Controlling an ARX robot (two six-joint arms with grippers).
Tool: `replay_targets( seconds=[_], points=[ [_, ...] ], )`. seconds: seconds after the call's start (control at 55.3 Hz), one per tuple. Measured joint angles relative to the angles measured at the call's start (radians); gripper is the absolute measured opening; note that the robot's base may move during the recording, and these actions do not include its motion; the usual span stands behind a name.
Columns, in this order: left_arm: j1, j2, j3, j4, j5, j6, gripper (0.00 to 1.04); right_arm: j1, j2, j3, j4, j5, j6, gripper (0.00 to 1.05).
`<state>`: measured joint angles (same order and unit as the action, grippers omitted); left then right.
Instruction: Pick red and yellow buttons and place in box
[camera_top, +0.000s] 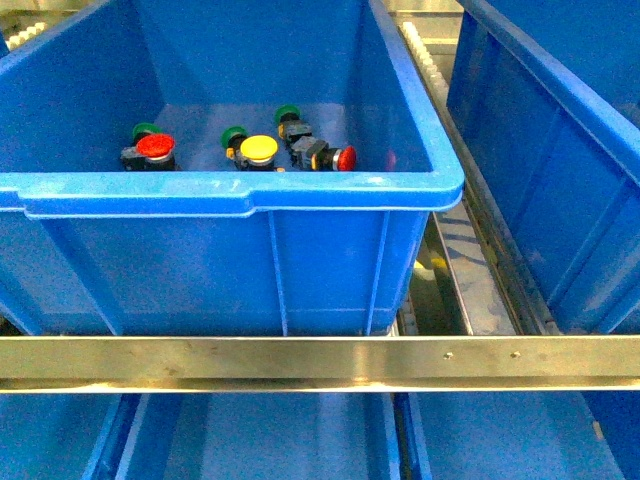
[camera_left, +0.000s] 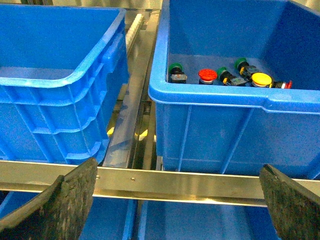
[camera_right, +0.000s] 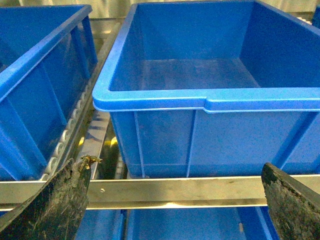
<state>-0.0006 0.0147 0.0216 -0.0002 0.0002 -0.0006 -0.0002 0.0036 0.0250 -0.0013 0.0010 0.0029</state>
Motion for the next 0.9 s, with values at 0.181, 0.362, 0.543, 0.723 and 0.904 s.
replay_targets(
  seconds=[0.181, 0.362, 0.543, 0.723, 0.904],
  points=[
    [0.000, 0.000, 0.000, 0.000, 0.000, 0.000, 0.97, 0.000, 0.000, 0.000, 0.000, 0.000, 0.000, 0.99],
    [0.000, 0.000, 0.000, 0.000, 0.000, 0.000, 0.97, 0.000, 0.000, 0.000, 0.000, 0.000, 0.000, 0.99],
    [0.000, 0.000, 0.000, 0.000, 0.000, 0.000, 0.97, 0.000, 0.000, 0.000, 0.000, 0.000, 0.000, 0.99],
    [0.000, 0.000, 0.000, 0.000, 0.000, 0.000, 0.97, 0.000, 0.000, 0.000, 0.000, 0.000, 0.000, 0.99],
    [0.000, 0.000, 0.000, 0.000, 0.000, 0.000, 0.97, 0.000, 0.000, 0.000, 0.000, 0.000, 0.000, 0.99]
  ],
)
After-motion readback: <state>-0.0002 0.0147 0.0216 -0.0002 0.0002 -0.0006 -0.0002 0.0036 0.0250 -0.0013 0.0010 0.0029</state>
